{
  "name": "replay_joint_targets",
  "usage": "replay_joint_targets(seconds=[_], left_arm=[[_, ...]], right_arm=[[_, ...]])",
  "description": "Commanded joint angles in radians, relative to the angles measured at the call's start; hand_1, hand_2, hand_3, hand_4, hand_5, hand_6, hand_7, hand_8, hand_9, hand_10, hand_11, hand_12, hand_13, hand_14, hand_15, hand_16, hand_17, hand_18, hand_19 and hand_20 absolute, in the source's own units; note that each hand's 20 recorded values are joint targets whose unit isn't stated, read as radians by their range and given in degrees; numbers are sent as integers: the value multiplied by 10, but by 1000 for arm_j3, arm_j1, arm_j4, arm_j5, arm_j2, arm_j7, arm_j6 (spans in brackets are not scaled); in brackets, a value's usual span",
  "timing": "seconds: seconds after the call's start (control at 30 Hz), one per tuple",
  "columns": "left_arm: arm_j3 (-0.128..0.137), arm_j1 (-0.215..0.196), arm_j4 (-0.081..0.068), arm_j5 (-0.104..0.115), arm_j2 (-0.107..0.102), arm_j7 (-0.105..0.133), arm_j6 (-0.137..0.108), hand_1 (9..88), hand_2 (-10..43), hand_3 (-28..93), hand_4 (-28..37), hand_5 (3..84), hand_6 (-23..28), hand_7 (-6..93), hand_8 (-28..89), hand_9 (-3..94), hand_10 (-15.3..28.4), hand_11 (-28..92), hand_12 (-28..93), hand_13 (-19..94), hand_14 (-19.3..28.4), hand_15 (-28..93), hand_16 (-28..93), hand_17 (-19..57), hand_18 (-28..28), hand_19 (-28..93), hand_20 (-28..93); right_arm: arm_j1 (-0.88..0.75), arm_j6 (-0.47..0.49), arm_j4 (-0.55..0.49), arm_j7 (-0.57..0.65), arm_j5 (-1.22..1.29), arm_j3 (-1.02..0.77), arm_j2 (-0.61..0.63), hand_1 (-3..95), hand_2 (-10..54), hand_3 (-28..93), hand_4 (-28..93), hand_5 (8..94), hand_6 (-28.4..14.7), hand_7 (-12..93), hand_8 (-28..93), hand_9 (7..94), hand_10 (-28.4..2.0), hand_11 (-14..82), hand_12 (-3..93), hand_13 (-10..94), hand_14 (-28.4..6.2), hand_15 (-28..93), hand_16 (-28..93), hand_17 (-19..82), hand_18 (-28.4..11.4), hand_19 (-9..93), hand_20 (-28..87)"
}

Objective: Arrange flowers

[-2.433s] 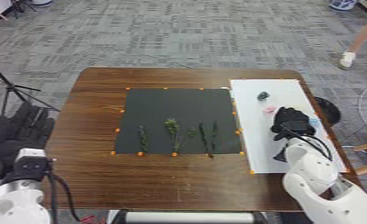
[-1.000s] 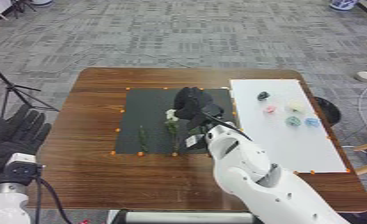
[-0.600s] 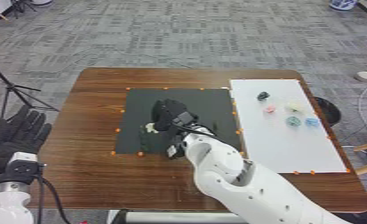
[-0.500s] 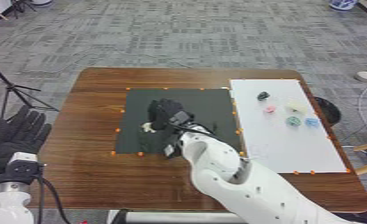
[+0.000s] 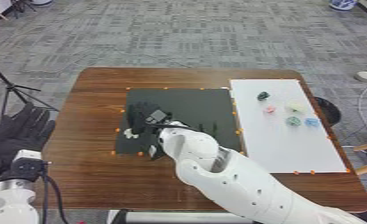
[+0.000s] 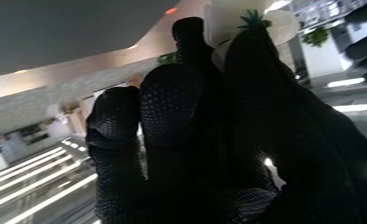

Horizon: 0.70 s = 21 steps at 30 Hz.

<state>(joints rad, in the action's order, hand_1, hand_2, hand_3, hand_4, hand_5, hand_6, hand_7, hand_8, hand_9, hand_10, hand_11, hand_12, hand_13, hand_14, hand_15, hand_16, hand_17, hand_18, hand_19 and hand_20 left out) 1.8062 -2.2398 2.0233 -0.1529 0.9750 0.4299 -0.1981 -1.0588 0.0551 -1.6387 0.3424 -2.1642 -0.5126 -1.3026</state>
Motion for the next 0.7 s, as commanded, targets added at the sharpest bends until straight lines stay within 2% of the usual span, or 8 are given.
replay_joint_targets(seconds=[0.03,0.17,0.53,0.7], left_arm=[[-23,44,-8,-1,-16,1,3,244,175,731,-283,414,65,121,-95,333,139,197,90,245,115,233,-50,-53,112,242,111],[-29,47,-7,-3,-17,0,7,244,175,731,-283,413,65,121,-95,333,139,197,90,245,116,235,-51,-53,112,242,111],[-18,38,-4,-1,-14,3,6,243,175,732,-283,413,64,121,-94,335,138,200,89,247,114,233,-52,-53,112,242,110],[-18,33,0,8,-15,10,2,245,175,731,-283,413,65,122,-95,336,138,201,89,247,114,233,-52,-54,113,243,110]], right_arm=[[22,-41,71,-9,-45,14,-56,554,-95,751,-282,739,-2,355,31,788,-88,73,320,689,-83,664,404,400,-225,878,427],[24,-43,86,1,-60,19,-64,552,-95,753,-282,737,-3,357,26,784,-88,79,316,687,-83,665,403,399,-226,877,427],[12,-28,83,3,-72,15,-71,540,-95,749,-282,709,-7,336,2,745,-100,123,283,670,-83,657,410,386,-226,864,428],[8,-22,75,-7,-84,15,-68,537,-95,750,-282,694,-12,309,-9,724,-107,144,262,663,-80,654,414,384,-228,861,429]])
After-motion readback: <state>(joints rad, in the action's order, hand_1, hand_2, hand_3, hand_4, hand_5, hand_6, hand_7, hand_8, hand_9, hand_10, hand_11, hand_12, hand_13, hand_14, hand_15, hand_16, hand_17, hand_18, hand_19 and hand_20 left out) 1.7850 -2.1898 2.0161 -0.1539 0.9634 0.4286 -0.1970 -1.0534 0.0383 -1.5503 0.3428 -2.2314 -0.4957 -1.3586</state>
